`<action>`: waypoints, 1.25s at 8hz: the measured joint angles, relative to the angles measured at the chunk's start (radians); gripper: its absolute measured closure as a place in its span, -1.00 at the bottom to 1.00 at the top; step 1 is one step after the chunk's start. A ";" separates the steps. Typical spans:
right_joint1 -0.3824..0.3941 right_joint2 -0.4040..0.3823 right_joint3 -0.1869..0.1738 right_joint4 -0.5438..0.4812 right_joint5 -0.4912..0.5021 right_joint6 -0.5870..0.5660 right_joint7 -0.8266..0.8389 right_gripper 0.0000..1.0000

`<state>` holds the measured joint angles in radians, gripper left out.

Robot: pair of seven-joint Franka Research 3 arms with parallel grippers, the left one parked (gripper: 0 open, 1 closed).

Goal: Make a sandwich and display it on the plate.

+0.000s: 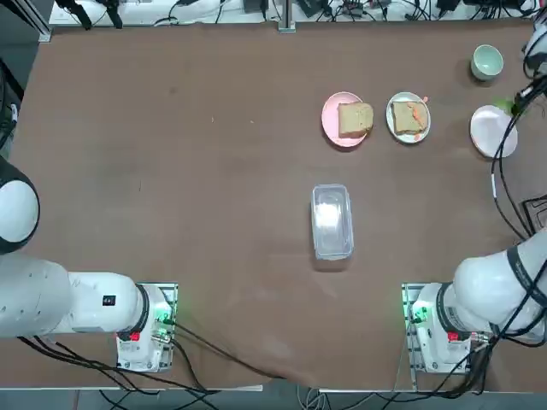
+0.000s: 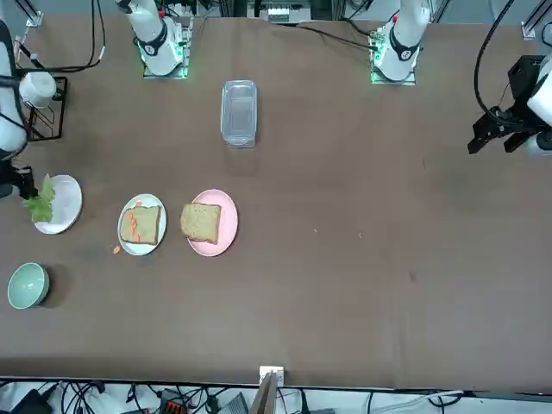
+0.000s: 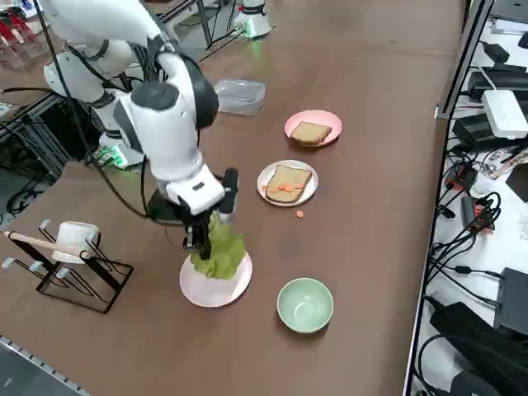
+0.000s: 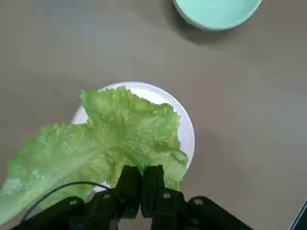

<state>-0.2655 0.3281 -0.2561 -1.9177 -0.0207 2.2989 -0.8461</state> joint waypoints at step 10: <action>0.519 0.016 0.012 -0.014 -0.162 -0.158 1.111 0.93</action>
<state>0.2539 0.3441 -0.2437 -1.9314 -0.1831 2.1407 0.2653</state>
